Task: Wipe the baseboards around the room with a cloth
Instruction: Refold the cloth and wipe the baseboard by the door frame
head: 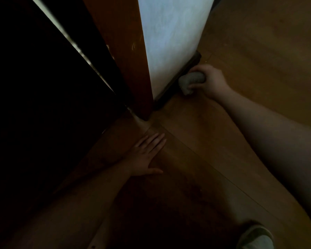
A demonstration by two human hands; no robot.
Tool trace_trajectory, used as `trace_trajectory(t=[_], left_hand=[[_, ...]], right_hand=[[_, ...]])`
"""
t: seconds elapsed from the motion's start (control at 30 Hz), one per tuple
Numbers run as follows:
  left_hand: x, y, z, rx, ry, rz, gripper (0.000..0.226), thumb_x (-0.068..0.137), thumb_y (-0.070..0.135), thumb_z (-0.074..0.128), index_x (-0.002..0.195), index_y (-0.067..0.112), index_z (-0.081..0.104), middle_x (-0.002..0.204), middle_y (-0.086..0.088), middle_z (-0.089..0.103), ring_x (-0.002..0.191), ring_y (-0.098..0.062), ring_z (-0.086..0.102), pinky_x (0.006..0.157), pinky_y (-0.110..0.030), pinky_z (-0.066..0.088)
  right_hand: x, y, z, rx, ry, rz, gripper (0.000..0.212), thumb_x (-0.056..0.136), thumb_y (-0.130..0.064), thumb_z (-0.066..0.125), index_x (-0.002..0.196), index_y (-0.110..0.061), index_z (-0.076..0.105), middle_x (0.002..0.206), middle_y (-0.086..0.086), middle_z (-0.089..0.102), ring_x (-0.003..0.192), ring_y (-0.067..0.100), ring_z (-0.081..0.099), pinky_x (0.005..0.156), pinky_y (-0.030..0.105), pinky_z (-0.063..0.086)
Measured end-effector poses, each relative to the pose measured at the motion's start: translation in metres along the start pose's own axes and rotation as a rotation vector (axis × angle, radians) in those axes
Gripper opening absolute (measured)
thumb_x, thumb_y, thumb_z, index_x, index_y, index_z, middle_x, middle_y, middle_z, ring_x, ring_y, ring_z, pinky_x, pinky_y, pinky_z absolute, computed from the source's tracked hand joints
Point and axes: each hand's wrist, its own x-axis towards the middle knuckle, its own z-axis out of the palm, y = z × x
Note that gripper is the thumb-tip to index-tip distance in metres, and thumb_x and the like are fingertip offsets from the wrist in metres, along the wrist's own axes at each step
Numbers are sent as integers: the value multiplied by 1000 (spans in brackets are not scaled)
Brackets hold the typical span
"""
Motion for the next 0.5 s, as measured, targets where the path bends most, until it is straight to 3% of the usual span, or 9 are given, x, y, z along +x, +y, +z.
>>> trace_trajectory(t=[0.13,0.23,0.33,0.43,0.5], left_hand=[[0,-1,1,4,-7,3,104,85,82,35,159,16,3,165,-2,-6,151,-16,-9,119,-33,-12],[0,-2,1,7,-7,-3,104,85,82,34,159,17,1,166,-2,-6,152,-17,-7,121,-35,-8],[-1,-1,3,-3,-22,-1,104,85,83,32,159,18,-1,167,-1,-7,153,-17,-6,122,-37,-3],[0,-2,3,-1,-20,3,104,85,84,30,158,21,-8,166,2,-14,152,-16,-11,122,-36,-6],[0,0,1,3,-17,2,103,85,83,32,159,20,-5,165,2,-13,152,-17,-11,121,-36,-8]], right_hand=[[38,15,-38,-174,-27,44,54,75,-15,82,125,-13,62,128,16,57,119,34,52,93,38,41],[54,26,-55,-152,39,172,55,76,-16,82,126,-13,61,130,15,57,119,34,52,94,43,44],[54,33,-43,-62,146,256,52,78,-19,80,125,-12,60,131,13,57,120,31,53,96,40,44],[40,34,-28,194,376,406,54,84,-28,75,132,-15,53,133,8,54,122,23,51,100,34,44],[26,29,-22,284,432,360,55,84,-32,76,131,-18,51,127,1,54,116,17,51,96,28,46]])
